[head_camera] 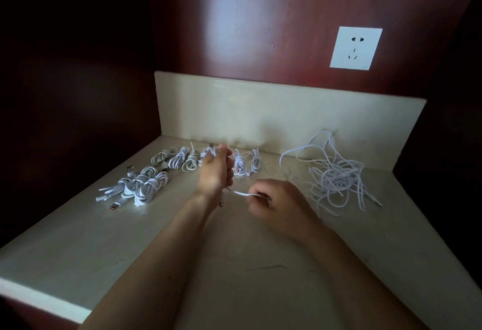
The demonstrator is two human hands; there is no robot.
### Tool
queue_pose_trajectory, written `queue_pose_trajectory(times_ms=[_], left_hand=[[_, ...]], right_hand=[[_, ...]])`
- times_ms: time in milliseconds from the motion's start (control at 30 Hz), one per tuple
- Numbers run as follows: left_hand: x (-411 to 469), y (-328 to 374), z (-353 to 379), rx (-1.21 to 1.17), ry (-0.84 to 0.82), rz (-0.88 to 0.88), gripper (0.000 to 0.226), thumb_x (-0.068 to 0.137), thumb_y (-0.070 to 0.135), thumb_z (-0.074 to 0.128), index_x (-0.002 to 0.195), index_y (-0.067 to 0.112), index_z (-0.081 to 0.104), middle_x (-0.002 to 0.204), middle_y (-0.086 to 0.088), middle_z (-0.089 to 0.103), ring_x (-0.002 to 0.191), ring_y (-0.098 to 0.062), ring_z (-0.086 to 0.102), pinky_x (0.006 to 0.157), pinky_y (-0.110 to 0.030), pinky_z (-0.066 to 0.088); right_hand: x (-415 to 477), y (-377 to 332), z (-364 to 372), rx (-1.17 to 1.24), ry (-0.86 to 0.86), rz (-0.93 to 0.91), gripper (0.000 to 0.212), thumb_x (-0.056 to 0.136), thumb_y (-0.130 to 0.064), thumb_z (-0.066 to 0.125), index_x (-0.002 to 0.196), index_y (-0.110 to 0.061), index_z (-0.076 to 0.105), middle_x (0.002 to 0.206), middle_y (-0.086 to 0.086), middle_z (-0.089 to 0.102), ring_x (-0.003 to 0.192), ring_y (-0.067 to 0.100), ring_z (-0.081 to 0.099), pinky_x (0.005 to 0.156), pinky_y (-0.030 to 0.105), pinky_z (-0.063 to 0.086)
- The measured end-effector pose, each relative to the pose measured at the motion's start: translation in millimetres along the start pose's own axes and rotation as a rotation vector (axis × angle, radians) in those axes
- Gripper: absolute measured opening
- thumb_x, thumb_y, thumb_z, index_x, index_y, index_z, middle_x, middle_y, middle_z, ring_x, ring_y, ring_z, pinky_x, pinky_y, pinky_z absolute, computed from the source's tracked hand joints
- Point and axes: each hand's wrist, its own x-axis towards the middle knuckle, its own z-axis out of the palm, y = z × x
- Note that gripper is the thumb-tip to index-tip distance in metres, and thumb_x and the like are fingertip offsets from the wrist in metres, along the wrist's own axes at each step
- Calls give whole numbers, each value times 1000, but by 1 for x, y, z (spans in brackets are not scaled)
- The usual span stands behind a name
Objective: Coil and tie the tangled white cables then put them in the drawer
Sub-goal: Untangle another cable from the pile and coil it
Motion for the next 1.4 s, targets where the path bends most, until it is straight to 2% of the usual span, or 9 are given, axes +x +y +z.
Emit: queue_pose_trajectory(times_ms=[167, 367, 633, 733, 900, 1033, 1200, 1300, 1400], left_hand=[[-12, -4, 8, 373, -218, -24, 54, 104, 48, 27, 61, 19, 42, 39, 11, 38, 33, -5, 32, 35, -17, 24], [-14, -12, 10, 426, -500, -312, 75, 93, 73, 16, 60, 18, 53, 56, -1, 47, 42, -14, 35, 42, -23, 24], [-22, -1, 7, 409, -716, -378, 41, 96, 57, 40, 72, 24, 42, 52, 6, 23, 43, -5, 16, 37, -14, 13], [-24, 1, 8, 397, -669, -335, 42, 101, 51, 34, 71, 23, 41, 49, 7, 24, 42, -6, 18, 37, -16, 14], [-16, -7, 10, 308, -268, -12, 46, 104, 44, 33, 89, 13, 65, 46, 8, 36, 40, -8, 29, 39, -17, 22], [-11, -11, 13, 225, -157, 52, 45, 104, 42, 35, 103, 15, 71, 65, 2, 57, 43, -7, 36, 39, -17, 29], [-5, -11, 13, -62, -167, -84, 52, 101, 47, 36, 83, 13, 71, 81, -6, 74, 73, -22, 63, 77, -35, 49], [-7, -6, 16, -277, -144, -169, 48, 103, 44, 34, 74, 11, 52, 50, -1, 54, 51, -17, 62, 56, -26, 54], [-6, 0, 13, -384, -81, -147, 45, 105, 44, 29, 67, 19, 36, 43, 9, 28, 32, -6, 31, 33, -16, 28]], right_hand=[[2, -7, -2, 155, 67, 14, 12, 84, -33, 52, 79, -26, 60, 71, -9, 59, 67, 12, 56, 66, 39, 48], [2, 12, -11, -11, 325, 236, 17, 77, -39, 75, 72, -34, 60, 63, -14, 58, 62, 1, 55, 60, 22, 41], [0, 23, -8, -32, 297, 156, 14, 89, -18, 62, 90, -32, 60, 79, -21, 60, 76, 2, 54, 65, 23, 40], [-1, 24, -7, -65, 268, 185, 10, 95, -21, 57, 99, -29, 61, 76, -20, 56, 73, 2, 51, 64, 24, 39], [0, 27, -10, -36, 209, 292, 4, 92, -26, 56, 96, -28, 55, 67, -6, 64, 67, 15, 60, 67, 37, 50], [1, 14, -5, 5, 146, 288, 17, 83, -23, 61, 98, -30, 62, 64, -14, 64, 63, 6, 59, 67, 33, 52], [0, 3, 0, -14, 90, 254, 24, 74, -31, 56, 94, -27, 68, 75, -6, 68, 76, 16, 63, 71, 35, 51], [-2, 5, 2, -107, 25, 228, 15, 73, -34, 58, 82, -24, 65, 74, -4, 67, 74, 16, 61, 66, 33, 48], [-3, 8, 0, -175, -81, 171, 9, 70, -34, 60, 67, -26, 59, 63, -7, 60, 63, 11, 52, 57, 24, 40]])
